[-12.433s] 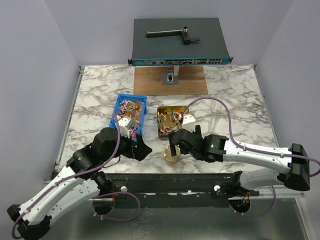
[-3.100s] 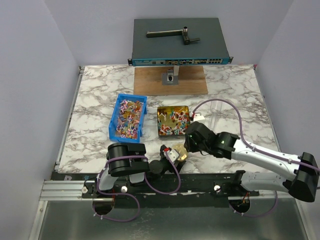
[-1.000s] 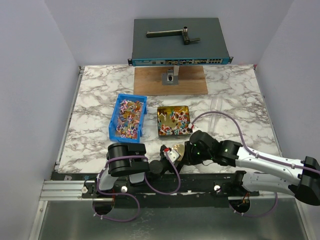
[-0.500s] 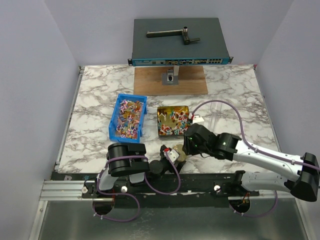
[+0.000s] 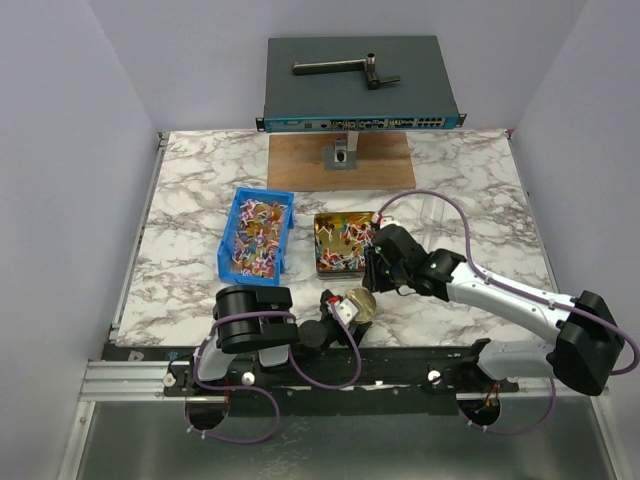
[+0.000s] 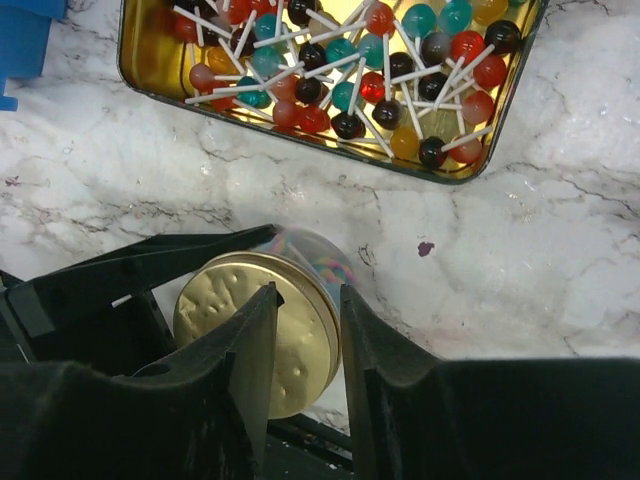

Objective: Pack the candies
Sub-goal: Screw the bottle lid onto the packing bottle.

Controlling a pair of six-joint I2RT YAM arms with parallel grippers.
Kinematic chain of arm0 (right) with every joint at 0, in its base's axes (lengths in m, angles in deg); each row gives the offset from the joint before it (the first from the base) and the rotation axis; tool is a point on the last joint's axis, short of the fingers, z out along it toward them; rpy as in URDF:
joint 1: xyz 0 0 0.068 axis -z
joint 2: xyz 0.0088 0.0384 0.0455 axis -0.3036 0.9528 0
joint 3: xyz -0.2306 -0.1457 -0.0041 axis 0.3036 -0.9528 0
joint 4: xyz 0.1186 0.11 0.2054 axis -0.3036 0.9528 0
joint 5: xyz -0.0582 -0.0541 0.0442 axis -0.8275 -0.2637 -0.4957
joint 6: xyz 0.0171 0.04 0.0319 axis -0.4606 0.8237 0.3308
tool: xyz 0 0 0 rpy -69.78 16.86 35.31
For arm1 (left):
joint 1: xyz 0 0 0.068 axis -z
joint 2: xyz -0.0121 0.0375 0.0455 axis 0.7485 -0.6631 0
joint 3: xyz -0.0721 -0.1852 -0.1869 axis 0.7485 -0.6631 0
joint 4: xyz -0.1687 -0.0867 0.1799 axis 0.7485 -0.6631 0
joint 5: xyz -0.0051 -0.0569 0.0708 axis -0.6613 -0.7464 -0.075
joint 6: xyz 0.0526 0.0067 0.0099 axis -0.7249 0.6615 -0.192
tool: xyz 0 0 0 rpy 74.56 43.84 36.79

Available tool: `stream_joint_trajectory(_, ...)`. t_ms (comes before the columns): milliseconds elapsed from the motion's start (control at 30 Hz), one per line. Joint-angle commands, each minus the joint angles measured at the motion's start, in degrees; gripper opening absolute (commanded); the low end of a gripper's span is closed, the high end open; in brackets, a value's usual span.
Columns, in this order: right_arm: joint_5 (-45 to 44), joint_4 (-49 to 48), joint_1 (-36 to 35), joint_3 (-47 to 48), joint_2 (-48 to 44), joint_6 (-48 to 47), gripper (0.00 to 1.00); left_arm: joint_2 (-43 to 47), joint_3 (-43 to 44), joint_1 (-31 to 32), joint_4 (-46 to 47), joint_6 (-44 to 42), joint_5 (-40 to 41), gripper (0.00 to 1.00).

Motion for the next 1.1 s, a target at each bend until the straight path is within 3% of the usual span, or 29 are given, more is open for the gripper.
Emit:
stream_joint_trajectory(0,8.6,-6.2,2.6,-2.3,1.6,-3.3,0.34,-3.3,-1.3,-0.5,3.9,2.9,-0.9,0.84)
stream_joint_trajectory(567,14.9,-8.9,2.8,-7.2,2.5,-3.2,0.27,-3.4,-1.2,-0.5,3.9,2.8,-0.9,0.84)
stream_joint_trajectory(833,13.1,-5.2,2.7,-11.1,-1.8,-0.1,0.17,-3.6,-1.0,-0.5,3.9,2.7,-0.5,0.84)
stream_joint_trajectory(1067,12.2,-2.1,0.9,-15.1,-7.8,5.9,0.15,-3.8,-0.7,-0.9,3.8,2.8,-0.4,0.85)
